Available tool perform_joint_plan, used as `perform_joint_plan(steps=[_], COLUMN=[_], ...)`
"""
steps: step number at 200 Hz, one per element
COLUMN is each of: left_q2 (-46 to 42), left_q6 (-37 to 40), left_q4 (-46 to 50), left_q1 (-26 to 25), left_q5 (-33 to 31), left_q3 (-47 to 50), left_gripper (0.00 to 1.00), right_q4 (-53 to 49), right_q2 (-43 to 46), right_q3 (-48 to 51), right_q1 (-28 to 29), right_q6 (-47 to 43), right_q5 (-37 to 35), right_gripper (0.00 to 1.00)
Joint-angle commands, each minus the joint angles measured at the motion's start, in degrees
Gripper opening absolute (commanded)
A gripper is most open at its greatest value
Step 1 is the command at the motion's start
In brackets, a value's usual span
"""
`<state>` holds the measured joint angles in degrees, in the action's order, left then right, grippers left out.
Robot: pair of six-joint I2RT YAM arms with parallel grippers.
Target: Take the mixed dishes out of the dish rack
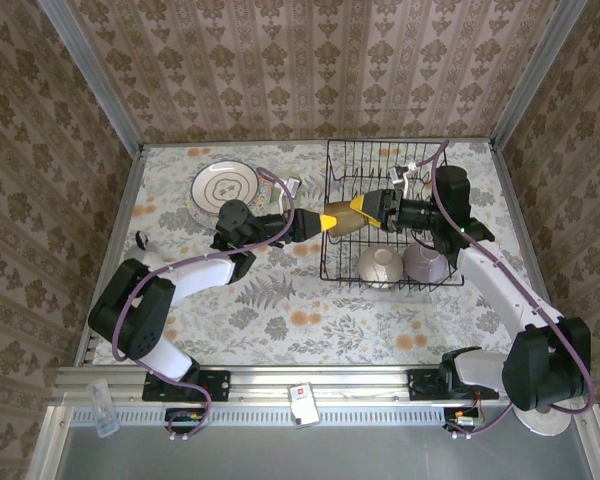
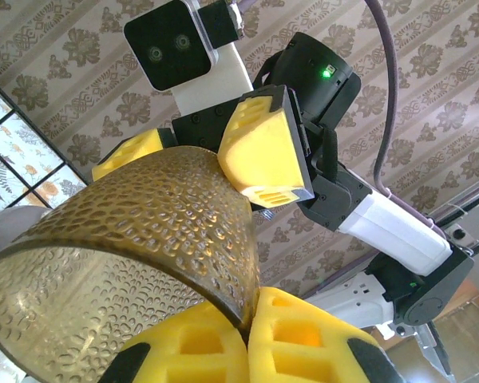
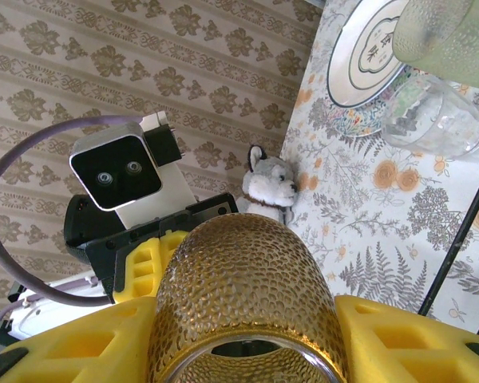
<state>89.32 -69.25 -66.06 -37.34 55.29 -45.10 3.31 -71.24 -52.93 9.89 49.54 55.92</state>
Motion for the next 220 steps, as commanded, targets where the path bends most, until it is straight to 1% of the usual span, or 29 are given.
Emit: perform_joint_plan(steps=[1,25,39,49,105,131,160,172,180,194,204,209,220], left_q2=[-0.28,-0.11,0.01,0.11,1.5,1.8,0.46,-1.16,-2.72,-6.6,-10.19,-11.93,-15.61], left_q6=[-0.36,-0.36,-0.38,-0.27,-0.59,-0.43,1.82,4.55,8.0,16.2,22.74,26.46,35.75], left_q4=[-6.01,-6.01,-6.01,-5.96,-5.61,-4.76,0.31,6.2,13.22,26.7,36.72,43.34,58.99], left_q1=[-1.66,-1.59,-1.59,-1.59,-1.16,-0.74,0.59,1.42,2.05,2.93,3.24,3.38,3.33], left_q5=[1.17,0.96,0.96,0.97,0.87,1.09,1.04,0.73,0.51,-1.12,-3.45,-5.02,-11.24], left_q3=[-3.06,-2.97,-2.92,-2.95,-3.63,-4.52,-5.21,-5.52,-6.16,-7.42,-8.62,-9.61,-13.23], left_gripper=[0.0,0.0,0.0,0.0,0.0,0.0,0.0,0.0,0.0,0.0,0.0,0.0,0.0], right_q4=[-0.58,-0.29,-0.2,0.2,0.52,-2.74,-8.73,-11.31,-13.54,-15.78,-16.85,-17.43,-18.39], right_q2=[-0.48,-0.39,-0.21,-0.03,2.95,4.72,7.89,9.81,11.13,13.45,14.83,15.39,16.34], right_q3=[1.66,1.86,1.93,1.91,1.95,1.09,-0.06,-0.48,-1.01,-1.48,-1.85,-1.94,-2.07], right_q1=[0.28,0.29,0.31,0.3,0.28,0.3,0.24,0.3,0.31,0.28,0.36,0.39,0.39], right_q6=[-1.29,-1.21,-1.26,-1.2,-1.44,-3.73,-7.25,-8.86,-10.07,-11.65,-12.4,-12.8,-13.33], right_q5=[-2.27,-1.96,-1.72,-1.31,-0.32,-1.37,-6.03,-9.05,-11.29,-14.19,-15.39,-15.95,-16.99], right_gripper=[0.36,0.38,0.42,0.46,1.0,1.0,1.0,1.0,1.0,1.0,1.0,1.0,1.0])
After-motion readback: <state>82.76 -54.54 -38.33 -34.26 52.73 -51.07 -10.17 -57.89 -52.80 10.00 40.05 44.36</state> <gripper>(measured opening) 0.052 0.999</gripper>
